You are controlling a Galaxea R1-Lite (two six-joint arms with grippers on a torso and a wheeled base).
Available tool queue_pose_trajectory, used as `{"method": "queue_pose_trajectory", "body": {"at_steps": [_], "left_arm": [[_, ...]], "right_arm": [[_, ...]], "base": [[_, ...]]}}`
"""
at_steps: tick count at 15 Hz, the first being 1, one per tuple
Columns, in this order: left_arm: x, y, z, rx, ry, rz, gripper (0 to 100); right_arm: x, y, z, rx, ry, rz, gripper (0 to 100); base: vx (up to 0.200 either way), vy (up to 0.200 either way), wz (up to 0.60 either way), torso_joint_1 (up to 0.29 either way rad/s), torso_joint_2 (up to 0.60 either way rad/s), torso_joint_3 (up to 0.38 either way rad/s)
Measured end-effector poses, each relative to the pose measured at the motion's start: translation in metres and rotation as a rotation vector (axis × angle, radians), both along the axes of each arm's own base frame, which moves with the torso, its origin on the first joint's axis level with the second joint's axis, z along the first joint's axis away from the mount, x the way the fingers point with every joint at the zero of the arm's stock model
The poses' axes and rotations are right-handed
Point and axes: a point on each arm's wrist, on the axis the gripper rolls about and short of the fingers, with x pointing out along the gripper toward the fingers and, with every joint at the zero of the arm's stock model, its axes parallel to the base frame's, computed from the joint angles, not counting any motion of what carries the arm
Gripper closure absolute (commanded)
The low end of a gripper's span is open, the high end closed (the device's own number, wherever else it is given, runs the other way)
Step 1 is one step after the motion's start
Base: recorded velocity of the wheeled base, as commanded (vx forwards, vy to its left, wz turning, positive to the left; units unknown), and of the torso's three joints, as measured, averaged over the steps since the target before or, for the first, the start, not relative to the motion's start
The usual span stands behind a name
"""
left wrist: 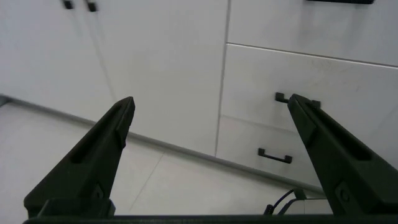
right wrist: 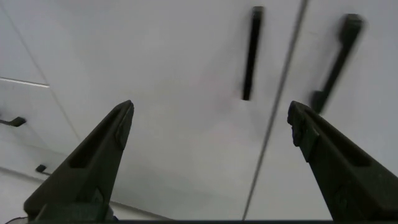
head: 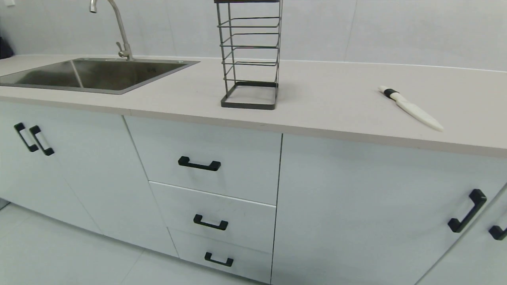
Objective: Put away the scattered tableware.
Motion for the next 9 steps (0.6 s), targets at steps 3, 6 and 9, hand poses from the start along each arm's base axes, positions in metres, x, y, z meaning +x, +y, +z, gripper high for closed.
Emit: {"method": "queue_pose_trajectory", "body": {"at_steps": [3, 6, 9], "left_arm": [[0.0000, 0.0000, 0.0001, -0.001, -0.001, 0.001, 0], [0.0000, 0.0000, 0.0000, -0.003, 0.000, 0.001, 0], [0.0000, 0.0000, 0.0000, -0.005, 0.000, 0.002, 0]], "right_arm": [[0.0001, 0.0000, -0.0003, 0.000, 0.002, 0.001, 0], [0.0000, 0.0000, -0.0001, 0.001, 0.000, 0.000, 0], [0.0000, 0.0000, -0.0002, 0.002, 0.001, 0.000, 0]], "base": [[0.000, 0.000, -0.40, -0.002, 0.00, 0.002], [0.000, 0.000, -0.20, 0.001, 0.00, 0.001], [0.000, 0.000, -0.40, 0.002, 0.00, 0.003]]}}
